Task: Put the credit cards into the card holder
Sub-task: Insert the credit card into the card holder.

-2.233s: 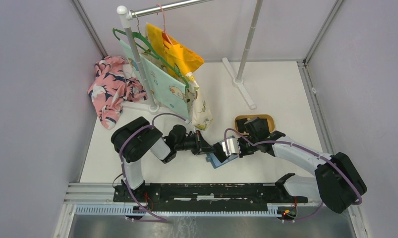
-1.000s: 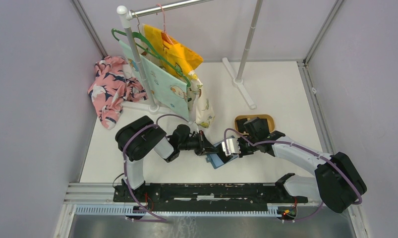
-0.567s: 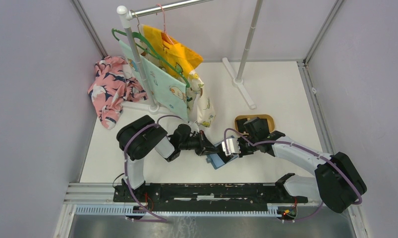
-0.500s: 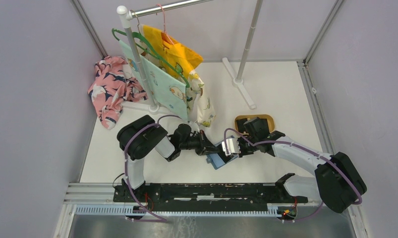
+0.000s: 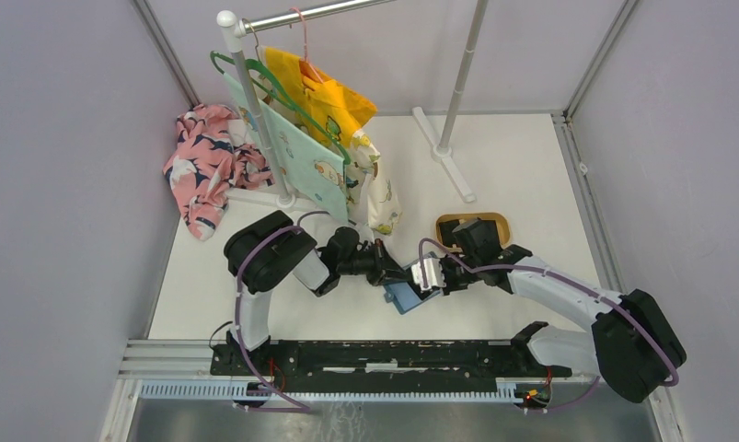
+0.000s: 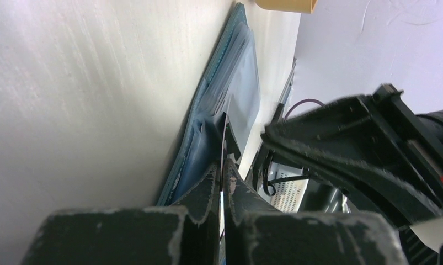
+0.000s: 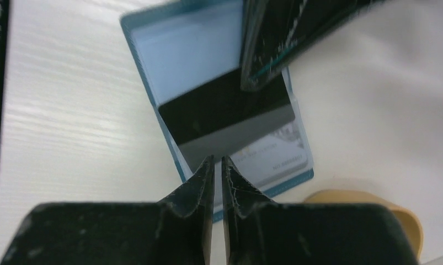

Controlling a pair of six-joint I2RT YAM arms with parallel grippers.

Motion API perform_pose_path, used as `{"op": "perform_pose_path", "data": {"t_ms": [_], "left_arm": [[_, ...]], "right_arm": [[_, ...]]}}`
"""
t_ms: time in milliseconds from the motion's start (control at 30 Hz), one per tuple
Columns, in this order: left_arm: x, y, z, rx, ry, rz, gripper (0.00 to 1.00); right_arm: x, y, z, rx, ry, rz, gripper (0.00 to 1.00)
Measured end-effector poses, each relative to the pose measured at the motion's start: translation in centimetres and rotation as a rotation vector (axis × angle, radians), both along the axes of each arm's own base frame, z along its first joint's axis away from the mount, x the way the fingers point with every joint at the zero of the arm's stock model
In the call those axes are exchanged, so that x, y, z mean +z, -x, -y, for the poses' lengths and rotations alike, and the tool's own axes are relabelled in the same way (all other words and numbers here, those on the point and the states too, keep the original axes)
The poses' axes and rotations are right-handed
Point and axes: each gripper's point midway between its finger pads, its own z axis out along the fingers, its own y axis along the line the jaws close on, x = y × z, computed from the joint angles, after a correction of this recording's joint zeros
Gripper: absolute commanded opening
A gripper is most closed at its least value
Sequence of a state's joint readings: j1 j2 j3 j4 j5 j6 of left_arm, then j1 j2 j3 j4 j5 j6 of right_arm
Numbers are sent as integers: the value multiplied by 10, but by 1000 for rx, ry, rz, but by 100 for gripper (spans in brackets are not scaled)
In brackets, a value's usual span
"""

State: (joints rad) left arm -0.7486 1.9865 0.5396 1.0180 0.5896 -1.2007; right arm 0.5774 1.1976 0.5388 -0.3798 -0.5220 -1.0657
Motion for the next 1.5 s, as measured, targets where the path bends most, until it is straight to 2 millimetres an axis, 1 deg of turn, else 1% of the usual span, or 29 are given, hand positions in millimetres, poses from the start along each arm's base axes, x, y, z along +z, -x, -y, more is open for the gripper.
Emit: {"op": "perform_pose_path", "data": {"t_ms": [167, 267, 367, 467, 533, 733, 900, 1233, 1500], "left_arm": [[-1, 0, 2, -10, 3, -4, 10], [-1, -1, 3, -11, 5, -7, 15], [-2, 0, 3, -11, -1, -14, 17], [-3, 0, 3, -11, -6, -20, 18], [-3, 0, 3, -11, -7, -20, 19], [-4, 0, 3, -10, -9, -22, 22], [-4, 0, 2, -11, -9, -23, 27], [1, -2, 4, -11, -5, -18, 40], [3, -2, 4, -12, -10, -23, 41]], "right_arm": [[15, 25, -31, 116, -105, -30, 12], [17, 38, -47, 165, -119, -38, 11], [11, 47, -62, 194, -99, -30, 10], [4, 50, -69, 198, -63, -10, 10], [0, 48, -71, 185, -38, 14, 10], [-9, 36, -72, 126, 29, 85, 10], [-15, 29, -70, 96, 75, 129, 10], [-16, 15, -60, 56, 132, 199, 10], [-15, 5, -51, 22, 165, 224, 9]]}}
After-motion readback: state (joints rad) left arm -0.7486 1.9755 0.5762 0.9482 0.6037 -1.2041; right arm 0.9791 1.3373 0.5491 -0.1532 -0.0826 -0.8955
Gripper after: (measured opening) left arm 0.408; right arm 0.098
